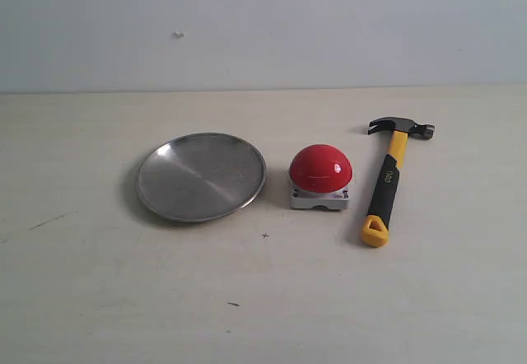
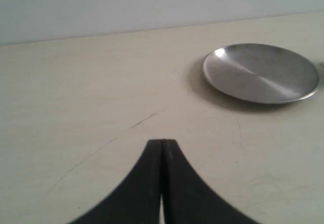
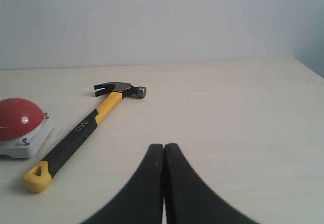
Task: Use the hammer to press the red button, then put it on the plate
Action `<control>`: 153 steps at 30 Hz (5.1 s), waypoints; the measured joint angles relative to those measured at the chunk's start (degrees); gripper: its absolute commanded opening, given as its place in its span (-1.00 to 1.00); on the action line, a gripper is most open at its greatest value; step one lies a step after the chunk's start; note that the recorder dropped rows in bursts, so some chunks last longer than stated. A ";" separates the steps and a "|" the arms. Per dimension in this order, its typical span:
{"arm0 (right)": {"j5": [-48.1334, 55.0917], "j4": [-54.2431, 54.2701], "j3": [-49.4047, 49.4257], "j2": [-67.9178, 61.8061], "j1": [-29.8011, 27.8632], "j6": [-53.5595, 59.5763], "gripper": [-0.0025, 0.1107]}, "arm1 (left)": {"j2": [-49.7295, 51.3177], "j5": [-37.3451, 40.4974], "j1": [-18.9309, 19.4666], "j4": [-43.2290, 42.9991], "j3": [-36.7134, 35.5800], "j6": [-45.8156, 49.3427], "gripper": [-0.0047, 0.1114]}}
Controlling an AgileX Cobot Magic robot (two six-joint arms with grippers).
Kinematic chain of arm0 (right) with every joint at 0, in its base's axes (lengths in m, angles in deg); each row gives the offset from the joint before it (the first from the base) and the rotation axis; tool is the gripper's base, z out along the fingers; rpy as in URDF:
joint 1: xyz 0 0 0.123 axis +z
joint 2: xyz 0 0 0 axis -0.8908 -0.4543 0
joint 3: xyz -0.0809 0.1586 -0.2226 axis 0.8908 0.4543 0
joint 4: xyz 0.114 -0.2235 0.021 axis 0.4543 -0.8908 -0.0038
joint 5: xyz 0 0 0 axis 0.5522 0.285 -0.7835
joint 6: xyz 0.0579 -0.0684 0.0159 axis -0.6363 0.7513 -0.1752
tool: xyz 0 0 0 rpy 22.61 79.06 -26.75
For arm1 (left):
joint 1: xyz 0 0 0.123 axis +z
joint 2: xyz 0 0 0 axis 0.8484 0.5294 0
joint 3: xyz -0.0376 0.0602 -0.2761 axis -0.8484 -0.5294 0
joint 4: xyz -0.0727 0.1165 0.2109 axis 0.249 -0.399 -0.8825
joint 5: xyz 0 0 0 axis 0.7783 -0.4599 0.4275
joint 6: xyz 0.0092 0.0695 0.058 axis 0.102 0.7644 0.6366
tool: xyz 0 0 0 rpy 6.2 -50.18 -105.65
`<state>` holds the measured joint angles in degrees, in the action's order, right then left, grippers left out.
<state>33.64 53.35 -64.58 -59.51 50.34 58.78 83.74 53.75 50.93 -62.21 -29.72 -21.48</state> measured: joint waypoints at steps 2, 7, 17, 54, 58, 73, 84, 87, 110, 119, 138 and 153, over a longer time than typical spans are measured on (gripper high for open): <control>-0.53 0.00 0.00 0.00 0.00 0.00 -0.96 | 0.00 0.00 0.00 0.00 0.00 0.00 -0.92; -8.51 0.00 0.00 0.00 0.00 0.00 -0.96 | 0.00 0.00 0.00 0.00 0.00 0.00 -0.92; -35.92 10.95 0.00 0.10 0.00 -15.19 -0.96 | 0.00 0.00 0.00 0.00 0.00 0.00 -0.92; 31.96 -3.07 -91.65 -115.07 14.47 -27.19 -0.96 | 0.00 0.00 0.00 0.00 0.00 0.00 -0.92; 36.79 -3.73 -98.47 -121.45 15.28 -29.85 -0.96 | 0.00 0.00 0.00 0.00 0.00 0.00 -0.92; 41.94 -5.34 -107.08 -130.11 15.18 -31.97 -0.12 | 0.00 0.00 0.00 0.00 0.00 0.00 -0.92; 42.01 -14.69 -107.71 -130.81 14.95 -33.49 -0.10 | 0.00 0.00 0.00 0.00 0.00 0.00 -0.92; 39.87 -14.91 -107.81 -130.81 14.84 -36.59 -0.10 | 0.00 0.00 0.00 0.00 0.00 0.00 -0.92; 41.68 0.07 -112.81 -137.86 9.82 -36.03 -0.10 | 0.00 0.00 -2.37 0.00 0.00 0.00 -0.92; 46.16 -0.18 -117.47 -140.40 9.92 -35.68 -0.18 | 0.00 0.00 -2.37 0.00 0.00 0.00 -0.92; 46.74 -1.77 -117.71 -141.45 9.92 -33.85 -0.19 | 0.00 0.00 -2.37 0.00 0.00 0.00 -0.92; 46.28 -2.99 -121.08 -143.93 10.13 -29.37 -0.96 | 0.00 0.00 -2.37 0.00 0.00 0.00 -0.92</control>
<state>79.92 50.35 -185.66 -203.44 60.47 29.41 83.74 53.75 48.56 -62.21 -29.72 -21.48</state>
